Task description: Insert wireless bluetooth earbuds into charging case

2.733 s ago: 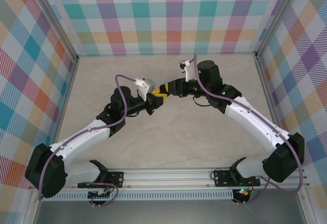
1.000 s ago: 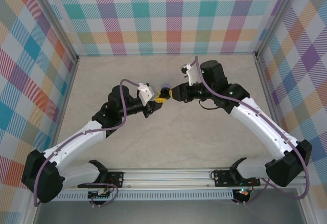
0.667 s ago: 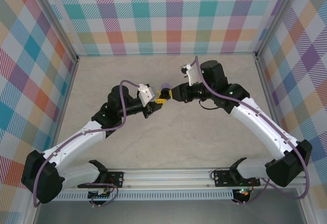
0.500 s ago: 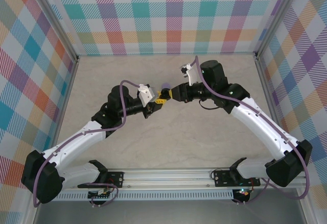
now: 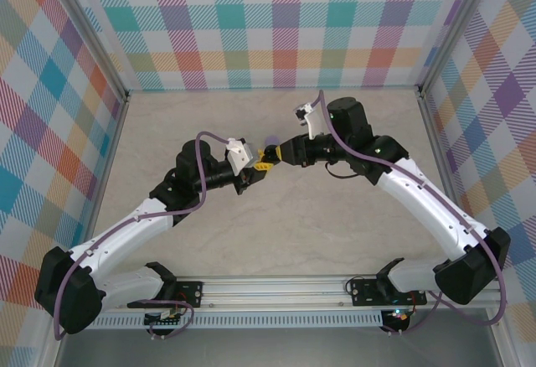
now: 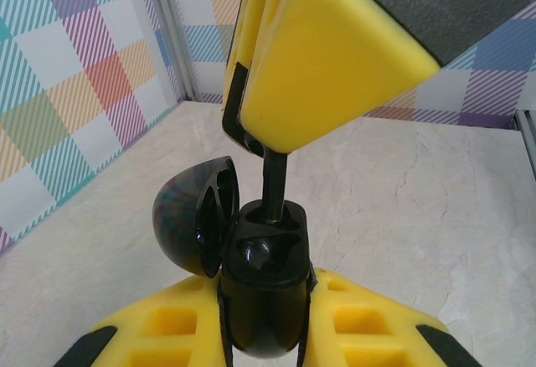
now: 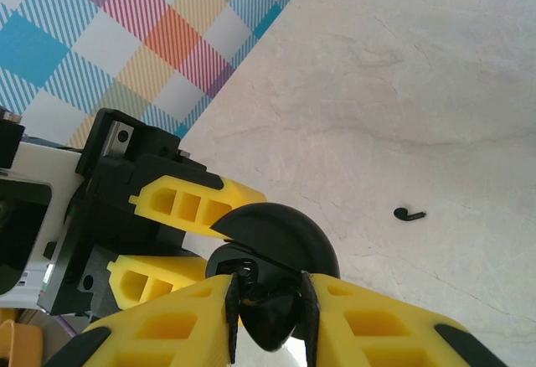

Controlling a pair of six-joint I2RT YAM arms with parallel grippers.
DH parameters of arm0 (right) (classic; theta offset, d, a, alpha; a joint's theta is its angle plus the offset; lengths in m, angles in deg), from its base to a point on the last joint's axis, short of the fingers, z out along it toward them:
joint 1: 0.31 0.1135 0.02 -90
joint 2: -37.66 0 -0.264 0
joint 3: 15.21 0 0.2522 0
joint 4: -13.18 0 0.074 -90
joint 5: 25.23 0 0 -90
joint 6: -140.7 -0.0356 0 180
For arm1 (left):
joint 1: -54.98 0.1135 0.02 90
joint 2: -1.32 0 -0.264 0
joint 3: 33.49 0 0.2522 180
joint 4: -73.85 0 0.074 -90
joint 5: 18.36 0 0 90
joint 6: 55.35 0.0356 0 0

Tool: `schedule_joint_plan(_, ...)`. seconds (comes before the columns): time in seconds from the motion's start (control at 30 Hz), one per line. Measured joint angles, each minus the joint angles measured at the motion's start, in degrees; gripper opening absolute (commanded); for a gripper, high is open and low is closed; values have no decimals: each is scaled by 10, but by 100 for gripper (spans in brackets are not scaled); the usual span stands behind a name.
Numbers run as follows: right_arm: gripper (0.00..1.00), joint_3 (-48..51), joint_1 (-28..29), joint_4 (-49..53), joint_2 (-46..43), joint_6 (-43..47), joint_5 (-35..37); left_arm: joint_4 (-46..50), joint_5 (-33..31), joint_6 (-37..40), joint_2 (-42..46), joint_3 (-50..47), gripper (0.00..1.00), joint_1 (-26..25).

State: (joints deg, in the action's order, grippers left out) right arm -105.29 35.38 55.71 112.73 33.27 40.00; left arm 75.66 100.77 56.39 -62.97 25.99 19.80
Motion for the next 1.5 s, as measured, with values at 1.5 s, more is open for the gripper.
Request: schedule_joint_plan(1.5, 43, 35, -1, 109, 100, 12, 128, 63, -201, -177, -12, 1, 21, 0)
